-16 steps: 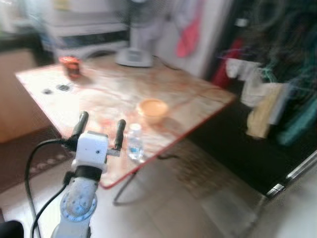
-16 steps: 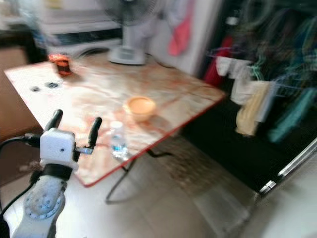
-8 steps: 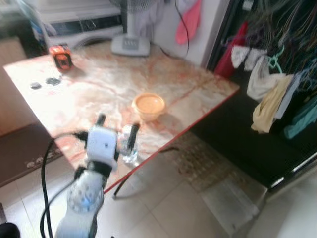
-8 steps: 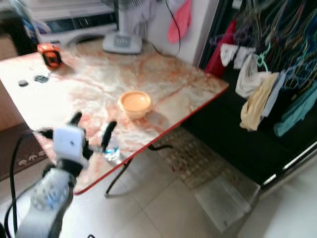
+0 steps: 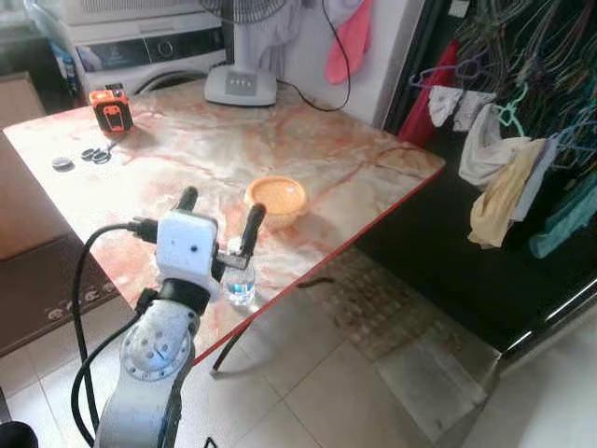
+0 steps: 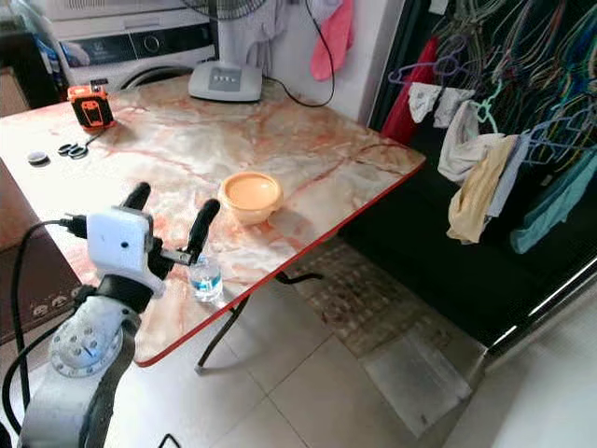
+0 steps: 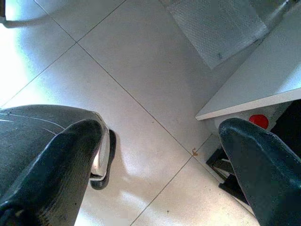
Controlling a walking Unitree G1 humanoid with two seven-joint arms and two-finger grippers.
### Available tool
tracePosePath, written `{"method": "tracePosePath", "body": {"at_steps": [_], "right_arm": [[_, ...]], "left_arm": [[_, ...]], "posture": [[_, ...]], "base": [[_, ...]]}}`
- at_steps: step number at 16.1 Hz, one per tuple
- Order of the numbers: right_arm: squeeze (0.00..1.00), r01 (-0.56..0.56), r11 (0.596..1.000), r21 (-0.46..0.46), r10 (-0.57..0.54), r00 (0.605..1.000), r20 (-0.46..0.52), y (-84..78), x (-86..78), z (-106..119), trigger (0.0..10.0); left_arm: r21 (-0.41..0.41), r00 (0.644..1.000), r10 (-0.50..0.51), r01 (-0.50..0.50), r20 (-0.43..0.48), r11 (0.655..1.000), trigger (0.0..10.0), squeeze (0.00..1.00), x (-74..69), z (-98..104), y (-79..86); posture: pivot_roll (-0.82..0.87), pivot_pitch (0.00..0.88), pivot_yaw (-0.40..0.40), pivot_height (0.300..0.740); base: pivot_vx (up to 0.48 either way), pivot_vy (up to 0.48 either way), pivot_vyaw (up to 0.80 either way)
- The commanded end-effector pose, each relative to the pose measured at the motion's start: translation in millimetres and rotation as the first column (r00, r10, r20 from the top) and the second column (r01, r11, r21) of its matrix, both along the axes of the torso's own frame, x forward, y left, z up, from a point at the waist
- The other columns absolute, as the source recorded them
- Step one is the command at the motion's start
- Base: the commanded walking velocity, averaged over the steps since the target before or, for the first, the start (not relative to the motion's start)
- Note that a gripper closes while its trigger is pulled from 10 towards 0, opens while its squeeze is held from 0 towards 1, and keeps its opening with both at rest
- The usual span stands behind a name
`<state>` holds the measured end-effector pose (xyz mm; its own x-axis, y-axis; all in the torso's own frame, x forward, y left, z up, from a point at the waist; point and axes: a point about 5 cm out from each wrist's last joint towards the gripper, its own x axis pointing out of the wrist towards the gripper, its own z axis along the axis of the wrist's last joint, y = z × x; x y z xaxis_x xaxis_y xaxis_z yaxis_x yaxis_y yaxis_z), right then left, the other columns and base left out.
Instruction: Restocking fridge
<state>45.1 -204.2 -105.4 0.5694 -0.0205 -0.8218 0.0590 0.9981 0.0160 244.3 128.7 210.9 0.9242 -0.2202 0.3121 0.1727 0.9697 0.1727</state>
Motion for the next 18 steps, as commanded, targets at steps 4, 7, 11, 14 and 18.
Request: {"method": "tracePosePath", "body": {"at_steps": [4,7,11,14,18], "right_arm": [[0.00,-0.021,0.999,0.037,0.021,1.000,0.008,10.3,2.6,-0.7,10.0],[0.00,-0.001,1.000,0.029,0.001,1.000,0.013,11.4,2.4,-0.7,10.0],[0.00,0.005,1.000,0.028,-0.005,1.000,0.008,11.4,2.2,-1.0,10.0],[0.00,-0.002,1.000,0.023,0.001,1.000,0.006,9.9,3.4,-0.9,10.0],[0.00,-0.008,1.000,0.020,0.008,1.000,-0.003,10.0,6.0,-1.5,10.0]], "left_arm": [[0.005,0.999,-0.038,0.038,-0.009,0.999,10.0,0.00,-0.4,3.2,-3.4],[0.010,0.999,-0.043,0.043,-0.008,0.999,10.0,0.00,-0.4,3.8,-4.3],[-0.048,0.996,-0.048,0.045,-0.069,0.998,10.0,0.00,3.8,5.8,-4.5],[-0.125,0.985,-0.036,0.016,-0.166,0.992,10.0,0.00,20.0,30.3,-3.5],[-0.234,0.919,-0.158,0.075,-0.361,0.969,10.0,0.00,38.4,49.3,3.3]], "posture": [[0.03,0.023,-0.097,0.740],[0.02,0.022,-0.091,0.740],[0.03,0.025,-0.093,0.740],[0.06,0.033,-0.101,0.740],[0.09,0.038,-0.101,0.740]], "base": [[0.000,0.000,0.00],[0.000,0.000,0.00],[0.000,0.000,0.00],[0.000,0.000,0.00],[0.000,0.000,0.00]]}}
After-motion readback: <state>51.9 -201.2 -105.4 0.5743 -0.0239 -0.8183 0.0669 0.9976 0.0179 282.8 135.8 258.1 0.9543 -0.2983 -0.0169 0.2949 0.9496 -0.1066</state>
